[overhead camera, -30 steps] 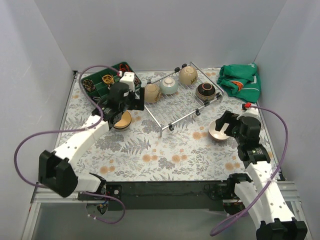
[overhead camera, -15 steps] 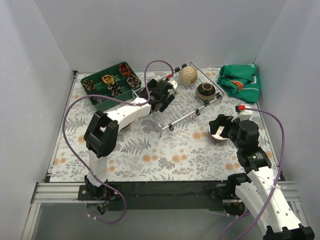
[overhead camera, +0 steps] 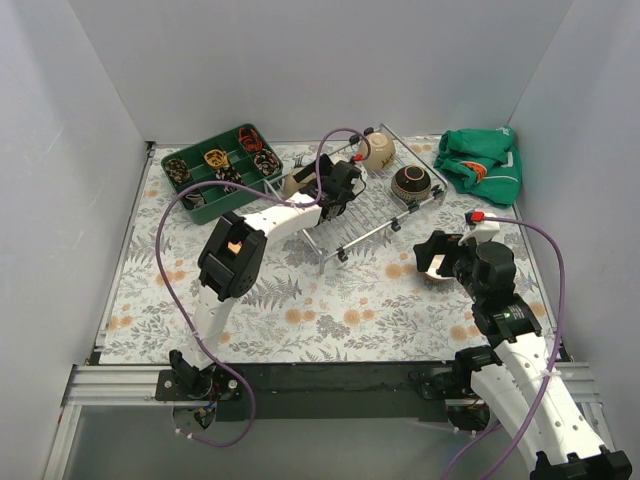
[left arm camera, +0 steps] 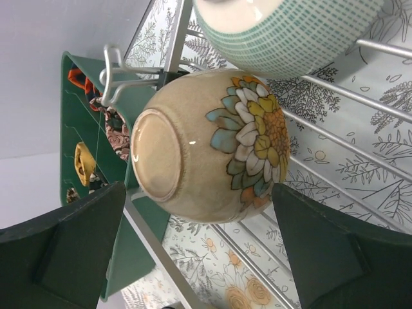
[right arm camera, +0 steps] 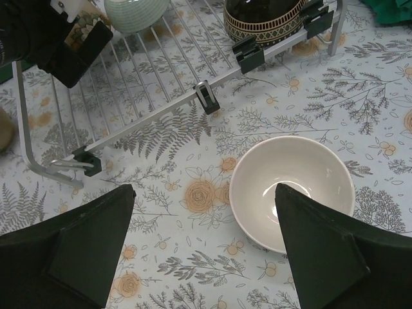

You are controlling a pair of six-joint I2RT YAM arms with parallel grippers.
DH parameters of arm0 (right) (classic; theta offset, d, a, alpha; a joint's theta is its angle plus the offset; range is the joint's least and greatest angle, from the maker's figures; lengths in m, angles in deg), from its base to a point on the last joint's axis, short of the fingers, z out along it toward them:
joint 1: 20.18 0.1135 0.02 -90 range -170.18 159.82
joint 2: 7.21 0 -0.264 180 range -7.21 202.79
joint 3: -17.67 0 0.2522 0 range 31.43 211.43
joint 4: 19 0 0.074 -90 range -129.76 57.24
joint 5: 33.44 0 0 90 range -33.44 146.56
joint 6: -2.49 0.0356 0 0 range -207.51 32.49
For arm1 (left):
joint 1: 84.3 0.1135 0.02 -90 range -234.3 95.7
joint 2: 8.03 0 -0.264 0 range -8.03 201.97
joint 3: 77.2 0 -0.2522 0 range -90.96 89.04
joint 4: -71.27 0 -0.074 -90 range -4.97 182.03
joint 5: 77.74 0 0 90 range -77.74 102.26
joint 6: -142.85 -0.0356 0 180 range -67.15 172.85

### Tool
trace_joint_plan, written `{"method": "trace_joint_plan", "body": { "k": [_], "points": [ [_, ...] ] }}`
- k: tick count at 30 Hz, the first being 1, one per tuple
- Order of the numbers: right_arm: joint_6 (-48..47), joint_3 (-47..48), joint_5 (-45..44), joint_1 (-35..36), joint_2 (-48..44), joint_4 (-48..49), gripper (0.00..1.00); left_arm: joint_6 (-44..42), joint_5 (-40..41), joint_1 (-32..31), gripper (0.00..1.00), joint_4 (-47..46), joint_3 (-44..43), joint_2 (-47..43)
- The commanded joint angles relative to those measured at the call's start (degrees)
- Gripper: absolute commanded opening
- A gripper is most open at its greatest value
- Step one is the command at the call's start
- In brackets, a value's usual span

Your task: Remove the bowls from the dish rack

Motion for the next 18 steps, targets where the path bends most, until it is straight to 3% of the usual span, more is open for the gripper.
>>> {"method": "trace_joint_plan", "body": {
  "k": [1,11,18],
  "points": [
    [-1.0,-0.8,-0.1,0.5,-0.4,2.6,0.99,-6.0,2.6,-0.6,0.98,-2.1,-2.8,1.4],
    [-1.2,-1.3,0.1,0.6,0.0,2.6,0.98,-8.1,2.0,-1.4,0.98,-3.9,-3.4,4.7],
    [-1.3,-1.7,0.4,0.6,0.0,2.8,0.99,-13.1,4.4,-1.5,0.98,-10.3,-1.4,6.7]
  ]
}}
